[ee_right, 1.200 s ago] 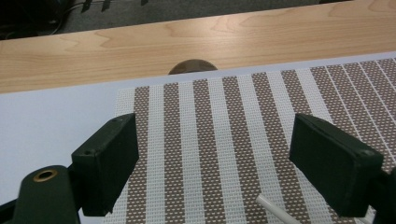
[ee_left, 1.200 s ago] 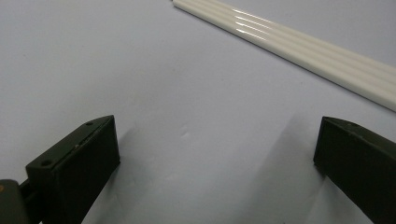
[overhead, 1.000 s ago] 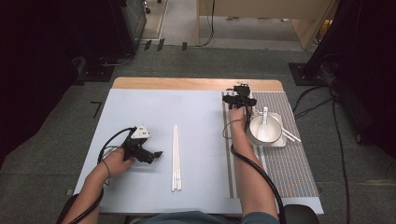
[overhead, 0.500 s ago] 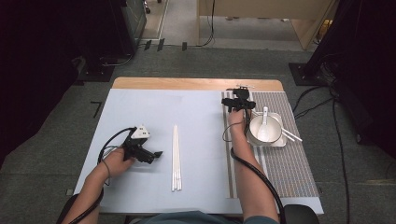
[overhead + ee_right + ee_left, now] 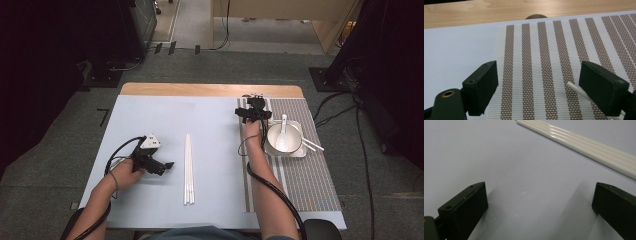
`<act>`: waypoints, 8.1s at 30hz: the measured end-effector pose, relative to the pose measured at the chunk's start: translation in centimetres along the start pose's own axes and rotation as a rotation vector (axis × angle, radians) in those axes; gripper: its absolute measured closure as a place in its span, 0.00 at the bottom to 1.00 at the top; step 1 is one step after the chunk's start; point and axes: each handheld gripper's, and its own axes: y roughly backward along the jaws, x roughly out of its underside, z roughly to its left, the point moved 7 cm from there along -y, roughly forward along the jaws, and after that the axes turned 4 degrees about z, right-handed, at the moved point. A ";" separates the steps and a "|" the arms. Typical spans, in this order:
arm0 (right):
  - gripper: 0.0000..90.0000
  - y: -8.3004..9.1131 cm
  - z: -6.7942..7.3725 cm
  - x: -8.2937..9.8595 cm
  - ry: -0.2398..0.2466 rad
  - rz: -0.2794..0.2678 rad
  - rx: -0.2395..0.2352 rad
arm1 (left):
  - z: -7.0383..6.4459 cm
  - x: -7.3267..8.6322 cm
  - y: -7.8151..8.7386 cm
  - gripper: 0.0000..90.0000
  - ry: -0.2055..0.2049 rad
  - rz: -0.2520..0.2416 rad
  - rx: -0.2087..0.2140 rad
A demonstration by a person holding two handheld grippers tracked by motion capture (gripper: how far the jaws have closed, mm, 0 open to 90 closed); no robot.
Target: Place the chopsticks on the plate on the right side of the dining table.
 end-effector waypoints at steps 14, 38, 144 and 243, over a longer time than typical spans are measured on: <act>0.18 0.5 0.6 0.6 0.023 0.008 -0.021 | 0.0 0.0 0.0 0.00 0.000 0.000 0.000; 0.18 1.2 1.1 0.4 0.054 -0.054 -0.010 | 0.0 0.0 0.0 0.00 0.001 0.000 0.000; 0.18 2.8 2.3 4.8 0.092 0.004 -0.088 | 0.0 0.0 0.0 0.00 0.002 -0.003 -0.003; 0.22 6.5 5.6 9.6 0.383 -0.008 -0.270 | 0.0 0.0 0.0 0.00 0.005 -0.003 -0.006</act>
